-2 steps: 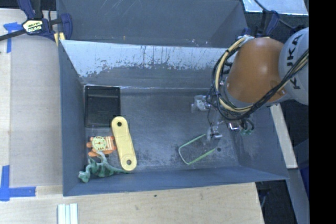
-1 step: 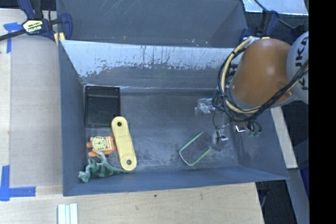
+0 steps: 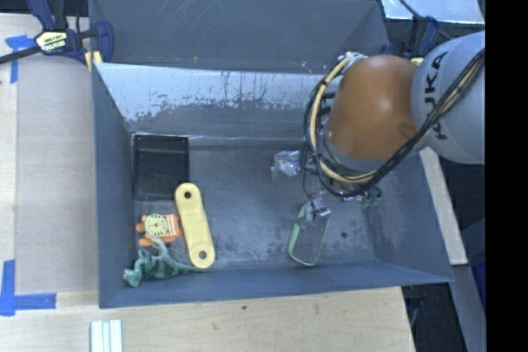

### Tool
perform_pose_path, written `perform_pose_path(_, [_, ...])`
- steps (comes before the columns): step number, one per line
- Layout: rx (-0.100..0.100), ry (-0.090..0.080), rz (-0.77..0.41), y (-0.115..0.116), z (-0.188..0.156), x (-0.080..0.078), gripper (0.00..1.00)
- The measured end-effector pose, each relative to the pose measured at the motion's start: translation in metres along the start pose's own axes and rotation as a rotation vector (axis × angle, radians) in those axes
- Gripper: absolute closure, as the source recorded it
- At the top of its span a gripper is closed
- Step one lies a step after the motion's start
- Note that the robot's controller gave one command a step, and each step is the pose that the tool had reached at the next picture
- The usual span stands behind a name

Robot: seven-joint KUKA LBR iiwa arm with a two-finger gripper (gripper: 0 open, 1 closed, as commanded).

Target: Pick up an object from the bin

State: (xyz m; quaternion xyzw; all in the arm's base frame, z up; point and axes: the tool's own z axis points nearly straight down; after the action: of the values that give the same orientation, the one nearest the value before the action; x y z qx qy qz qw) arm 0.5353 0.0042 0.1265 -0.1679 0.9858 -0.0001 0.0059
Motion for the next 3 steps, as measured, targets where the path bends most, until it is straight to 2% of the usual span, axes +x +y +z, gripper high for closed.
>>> perform_pose_path(1, [0.010, -0.001, -0.023, -0.022, 0.027, 0.048, 0.00])
perform_pose_path(2, [0.006, -0.004, -0.368, -0.033, 0.054, 0.048, 0.00])
perform_pose_path(3, [0.012, -0.008, -0.030, -0.015, 0.047, 0.048, 0.00])
